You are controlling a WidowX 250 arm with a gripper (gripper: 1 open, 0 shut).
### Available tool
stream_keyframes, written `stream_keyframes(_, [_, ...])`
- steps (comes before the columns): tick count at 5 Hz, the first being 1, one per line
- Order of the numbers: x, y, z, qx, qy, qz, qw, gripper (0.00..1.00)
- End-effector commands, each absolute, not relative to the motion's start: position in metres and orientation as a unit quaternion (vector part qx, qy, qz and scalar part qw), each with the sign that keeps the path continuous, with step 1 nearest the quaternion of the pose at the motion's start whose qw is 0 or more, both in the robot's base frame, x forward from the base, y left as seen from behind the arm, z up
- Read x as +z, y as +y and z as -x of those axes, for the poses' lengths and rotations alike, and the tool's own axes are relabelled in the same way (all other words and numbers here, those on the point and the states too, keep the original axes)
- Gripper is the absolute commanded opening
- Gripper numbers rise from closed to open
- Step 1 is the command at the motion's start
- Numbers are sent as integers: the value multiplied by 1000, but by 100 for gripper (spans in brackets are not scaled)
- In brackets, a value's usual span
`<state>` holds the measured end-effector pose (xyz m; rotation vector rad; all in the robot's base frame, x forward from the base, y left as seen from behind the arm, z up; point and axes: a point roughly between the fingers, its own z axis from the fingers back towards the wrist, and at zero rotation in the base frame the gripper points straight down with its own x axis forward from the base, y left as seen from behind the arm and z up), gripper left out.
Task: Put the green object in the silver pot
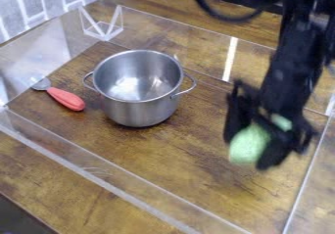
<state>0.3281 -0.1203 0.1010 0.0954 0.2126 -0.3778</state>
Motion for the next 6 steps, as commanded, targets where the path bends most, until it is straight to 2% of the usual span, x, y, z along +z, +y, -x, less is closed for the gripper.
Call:
stream_keyframes(1, [172, -79, -338, -172, 54, -72, 981, 0])
stream_keyframes(2, [166, -45, -341, -166, 49, -77, 982, 0])
stream_keyframes(3, [157, -27, -341, -151, 43, -80, 984, 0])
stream_keyframes(6, [159, -1, -331, -46, 28, -97, 994, 0])
